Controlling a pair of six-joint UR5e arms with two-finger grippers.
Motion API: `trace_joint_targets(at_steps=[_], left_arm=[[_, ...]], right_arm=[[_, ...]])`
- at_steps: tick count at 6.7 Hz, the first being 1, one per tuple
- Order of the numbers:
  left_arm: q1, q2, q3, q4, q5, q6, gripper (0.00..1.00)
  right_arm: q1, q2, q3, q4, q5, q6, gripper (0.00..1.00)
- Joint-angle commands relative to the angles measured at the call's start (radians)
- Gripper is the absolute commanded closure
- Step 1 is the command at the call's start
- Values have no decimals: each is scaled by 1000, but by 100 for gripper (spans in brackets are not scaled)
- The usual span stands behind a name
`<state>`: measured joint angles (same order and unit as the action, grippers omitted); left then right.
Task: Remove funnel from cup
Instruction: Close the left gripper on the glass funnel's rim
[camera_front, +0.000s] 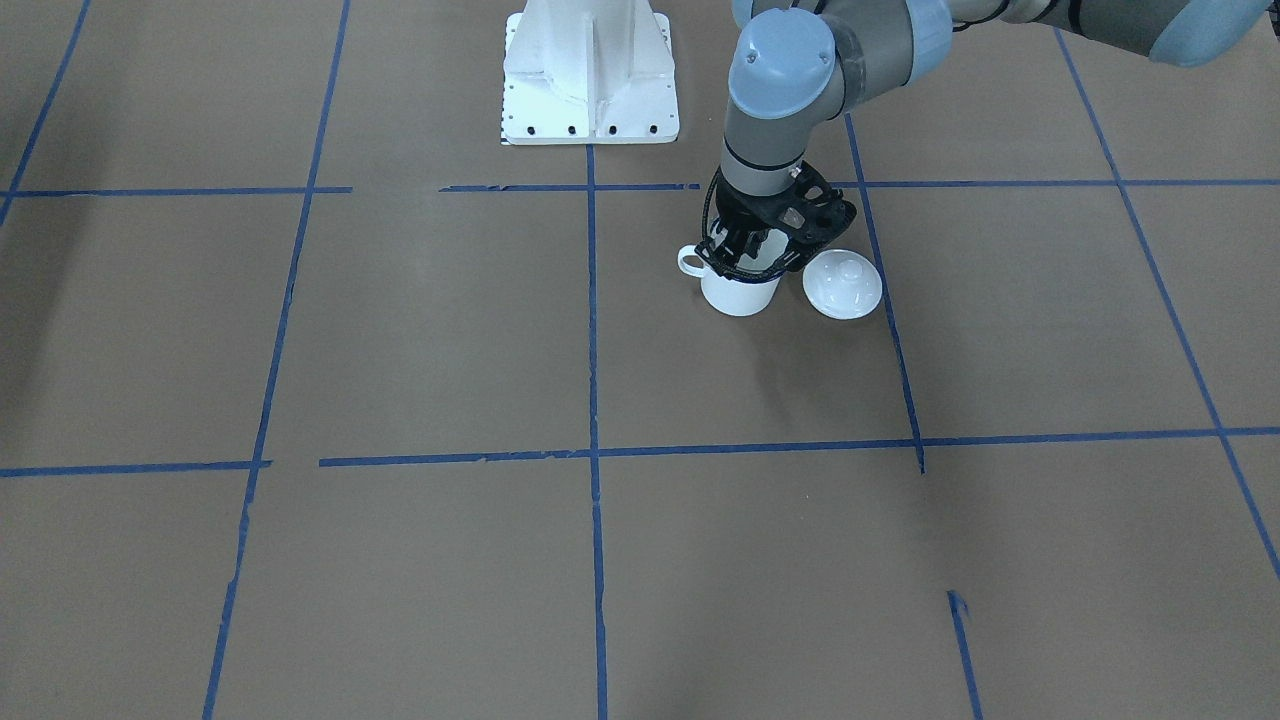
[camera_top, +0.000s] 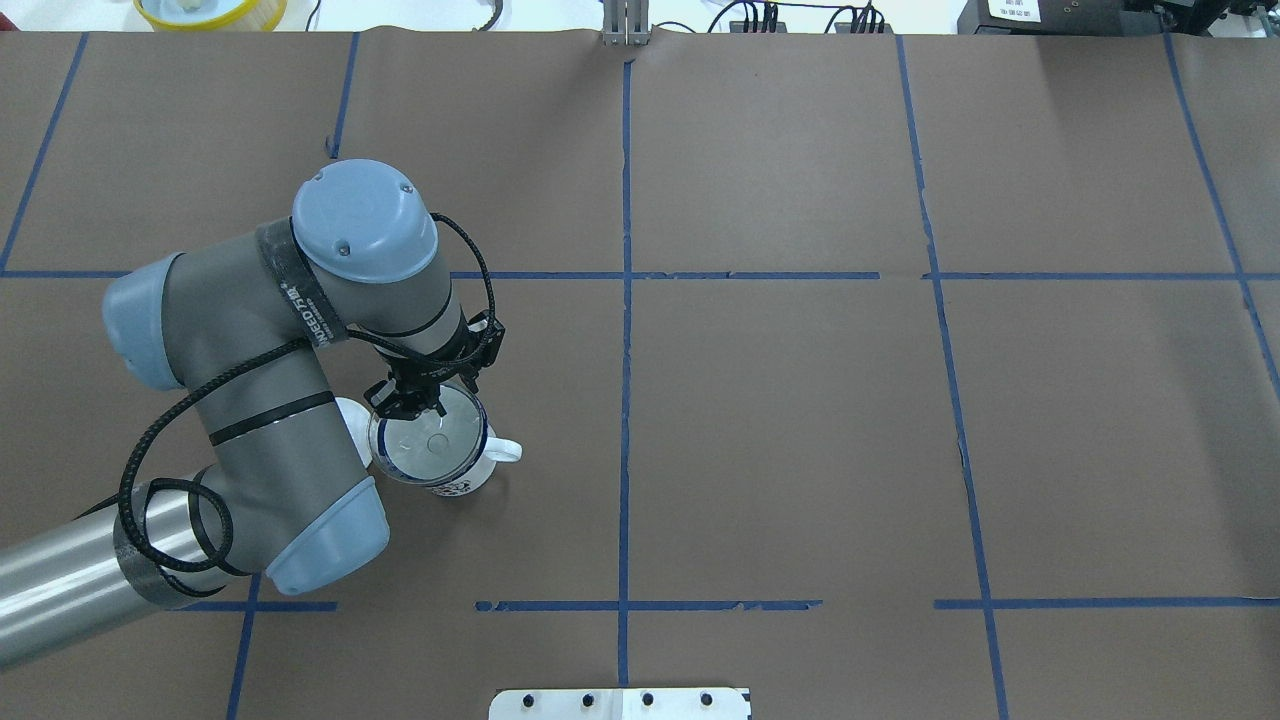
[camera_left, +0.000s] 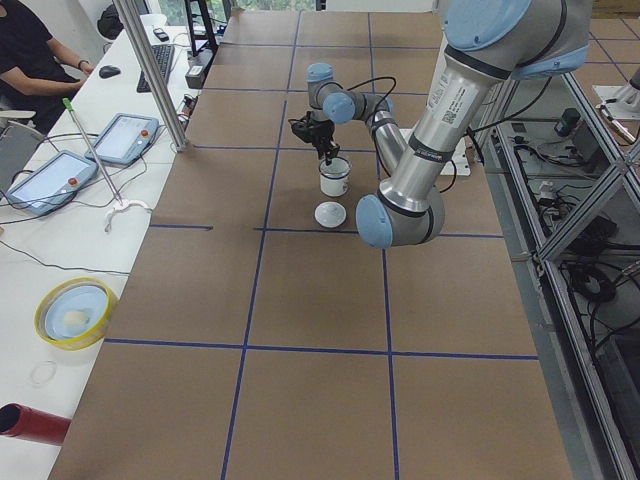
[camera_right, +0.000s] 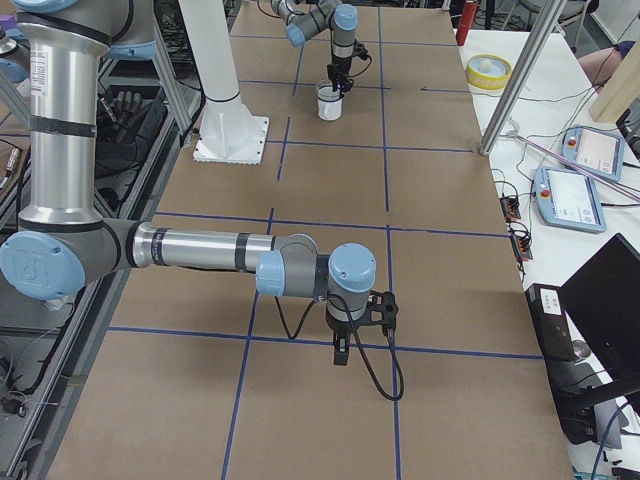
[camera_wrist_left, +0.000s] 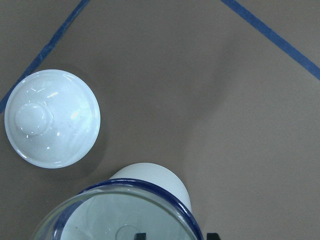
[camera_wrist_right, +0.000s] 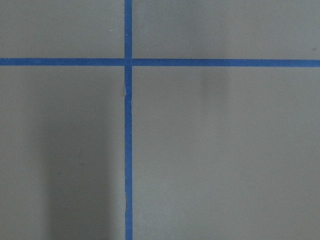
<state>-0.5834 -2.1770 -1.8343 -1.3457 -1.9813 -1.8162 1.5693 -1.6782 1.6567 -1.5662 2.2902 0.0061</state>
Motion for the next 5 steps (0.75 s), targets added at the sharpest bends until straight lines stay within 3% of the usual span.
trace_joint_targets(at_steps=[1, 3, 5], left_arm=[[2, -4, -2, -3, -2, 0, 100], [-7, -24, -35, 8, 2, 0, 100], [-115, -85, -109, 87, 62, 1, 100]], right_arm=[[0, 0, 0, 0, 0, 0, 0], [0, 0, 0, 0, 0, 0, 0], [0, 0, 0, 0, 0, 0, 0]])
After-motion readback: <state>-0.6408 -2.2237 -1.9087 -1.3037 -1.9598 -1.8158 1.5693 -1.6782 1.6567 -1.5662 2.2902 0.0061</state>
